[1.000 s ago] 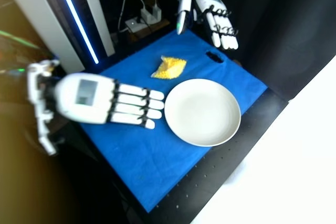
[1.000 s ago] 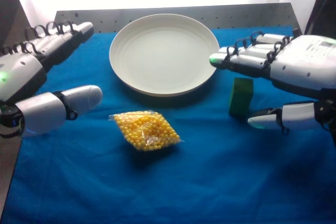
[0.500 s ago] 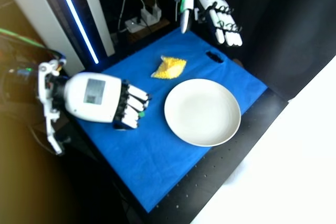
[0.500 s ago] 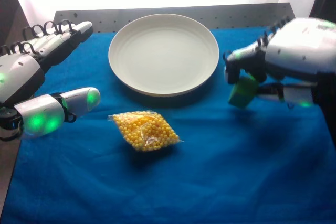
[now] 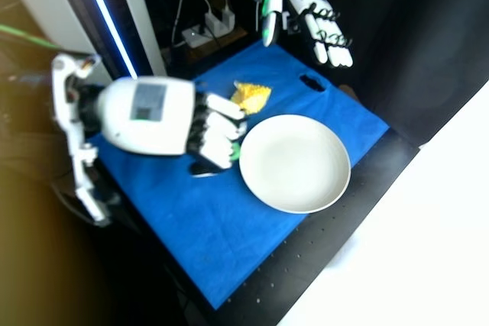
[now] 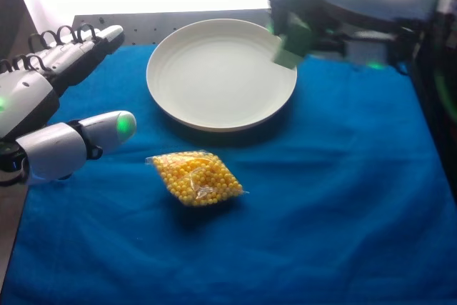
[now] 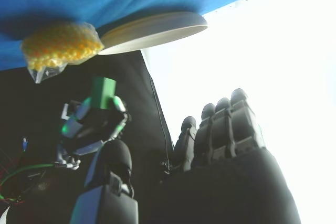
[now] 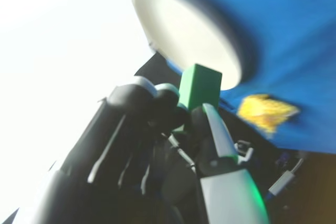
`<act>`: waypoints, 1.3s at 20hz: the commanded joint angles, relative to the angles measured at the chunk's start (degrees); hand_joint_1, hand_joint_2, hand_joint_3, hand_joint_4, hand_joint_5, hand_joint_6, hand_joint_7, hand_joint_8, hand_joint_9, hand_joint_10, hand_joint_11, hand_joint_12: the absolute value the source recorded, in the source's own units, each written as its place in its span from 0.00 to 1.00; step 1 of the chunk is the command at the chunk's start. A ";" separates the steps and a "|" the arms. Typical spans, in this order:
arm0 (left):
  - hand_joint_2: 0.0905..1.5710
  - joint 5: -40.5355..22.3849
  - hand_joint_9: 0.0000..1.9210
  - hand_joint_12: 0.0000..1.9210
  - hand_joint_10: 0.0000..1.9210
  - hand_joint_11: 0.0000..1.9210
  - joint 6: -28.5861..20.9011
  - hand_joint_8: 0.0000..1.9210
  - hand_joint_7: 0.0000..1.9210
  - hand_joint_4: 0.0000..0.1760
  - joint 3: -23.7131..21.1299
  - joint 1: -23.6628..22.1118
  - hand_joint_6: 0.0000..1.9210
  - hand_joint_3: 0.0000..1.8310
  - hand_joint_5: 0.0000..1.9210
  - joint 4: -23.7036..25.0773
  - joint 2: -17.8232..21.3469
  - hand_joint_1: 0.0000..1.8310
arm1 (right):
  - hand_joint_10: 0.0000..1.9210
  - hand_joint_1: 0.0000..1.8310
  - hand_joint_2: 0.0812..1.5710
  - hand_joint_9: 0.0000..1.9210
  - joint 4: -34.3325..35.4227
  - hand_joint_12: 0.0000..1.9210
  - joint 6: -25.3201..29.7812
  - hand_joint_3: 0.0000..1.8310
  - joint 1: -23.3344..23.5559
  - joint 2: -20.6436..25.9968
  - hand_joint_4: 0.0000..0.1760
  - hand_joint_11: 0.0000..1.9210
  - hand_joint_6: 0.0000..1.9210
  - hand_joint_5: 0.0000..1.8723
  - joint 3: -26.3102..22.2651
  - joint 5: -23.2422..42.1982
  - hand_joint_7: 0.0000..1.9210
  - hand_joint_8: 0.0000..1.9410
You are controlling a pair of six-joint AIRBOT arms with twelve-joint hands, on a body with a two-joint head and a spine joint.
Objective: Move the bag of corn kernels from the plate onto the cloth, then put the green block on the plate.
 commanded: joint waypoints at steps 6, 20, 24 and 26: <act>0.81 -7.19 0.00 0.00 0.00 0.00 -1.22 0.00 0.00 0.71 1.07 -0.47 0.00 0.00 0.00 0.44 -1.43 0.14 | 0.70 0.64 0.81 0.42 0.19 0.88 0.00 0.00 2.66 -12.33 0.00 0.39 0.74 0.30 9.83 -6.73 0.41 0.78; 0.83 -8.15 0.00 0.01 0.00 0.01 -2.46 0.00 0.00 0.86 1.70 -0.10 0.00 0.00 0.01 -0.61 -2.47 0.26 | 0.00 0.29 0.74 0.00 -2.18 0.18 -0.01 0.00 2.93 -17.04 0.35 0.00 0.00 0.00 12.16 -13.73 0.00 0.00; 0.80 -9.03 0.00 0.11 0.00 0.00 -2.46 0.00 0.00 0.73 1.34 0.65 0.00 0.00 0.01 -1.41 -2.26 0.26 | 0.00 0.32 0.62 0.00 -2.01 0.00 0.00 0.00 4.40 -9.14 0.51 0.00 0.00 0.00 6.32 -7.92 0.00 0.00; 0.81 -9.71 0.00 0.09 0.00 0.00 -2.46 0.00 0.00 0.64 1.07 0.95 0.00 0.00 0.01 -1.67 -1.87 0.27 | 0.00 0.34 0.62 0.00 -1.60 0.00 0.00 0.00 4.51 -5.05 0.43 0.00 0.00 0.00 2.65 -4.25 0.00 0.00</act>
